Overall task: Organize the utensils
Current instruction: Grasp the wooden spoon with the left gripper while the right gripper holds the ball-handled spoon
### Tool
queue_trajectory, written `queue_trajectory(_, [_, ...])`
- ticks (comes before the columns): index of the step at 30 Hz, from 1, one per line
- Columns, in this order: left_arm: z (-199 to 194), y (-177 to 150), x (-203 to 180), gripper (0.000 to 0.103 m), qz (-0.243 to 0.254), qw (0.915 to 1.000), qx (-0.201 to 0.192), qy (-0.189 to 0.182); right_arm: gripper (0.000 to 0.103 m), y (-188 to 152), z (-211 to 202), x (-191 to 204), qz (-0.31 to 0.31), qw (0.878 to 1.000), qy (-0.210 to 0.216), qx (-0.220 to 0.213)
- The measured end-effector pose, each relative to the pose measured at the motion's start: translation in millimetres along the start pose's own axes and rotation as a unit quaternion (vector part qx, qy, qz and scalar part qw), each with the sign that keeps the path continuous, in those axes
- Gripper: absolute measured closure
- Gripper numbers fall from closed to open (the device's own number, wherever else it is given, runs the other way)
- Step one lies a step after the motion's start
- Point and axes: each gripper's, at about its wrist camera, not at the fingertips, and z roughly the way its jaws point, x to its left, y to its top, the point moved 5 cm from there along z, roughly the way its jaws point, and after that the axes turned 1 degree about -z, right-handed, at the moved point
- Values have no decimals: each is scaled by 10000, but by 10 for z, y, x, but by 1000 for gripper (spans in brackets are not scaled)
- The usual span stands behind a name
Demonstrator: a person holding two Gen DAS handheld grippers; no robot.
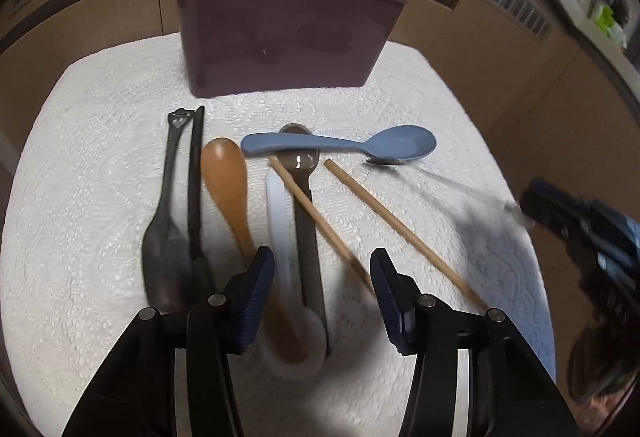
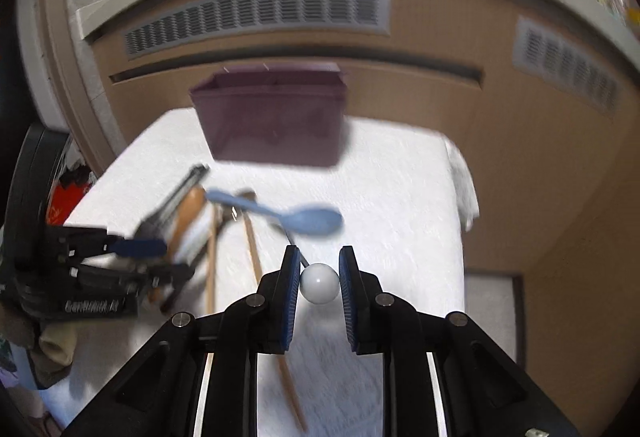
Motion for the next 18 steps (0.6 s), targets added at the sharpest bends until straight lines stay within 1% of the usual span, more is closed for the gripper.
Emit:
queue_trajectory(2, [81,58,-87,51,126,9993,-82,355,88,-136,8,-79,173,9998,12,25])
queue_trajectory(4, [145,81,-163,51,395,9966,-145,705,88,-248,3,-112,352,9993,121,35])
queue_trajectory(5, [173,66,-178,51,543,9951,-115,824,88,-286,2,-102,341,9993,166,38])
queue_trajectory(7, [174,12,-154,51,771,9928,-76,913,88,-327,-4,-63,179,9997,138,0])
queue_trajectory(9, [127,-20,-105,51,926,9902,-122,1040,88,-316,24,-20,-33,10000,79,-23])
queue_trajectory(12, [33,-49,37,51,1058,9883,-148,1085,87,-219,153,69,-423,9988,220,57])
queue_trajectory(14, [-17,-47,199,51,929,9908,-138,979,86,-133,303,153,-667,9968,383,219])
queue_trajectory(15, [-52,-60,277,51,797,9927,-136,890,80,-99,377,192,-762,9956,460,295])
queue_trajectory(16, [-98,-56,343,51,623,9948,-163,788,77,-60,479,239,-883,9940,510,395])
queue_trajectory(18, [-231,-68,450,50,305,9972,-248,636,69,-13,657,270,-1012,9924,378,584])
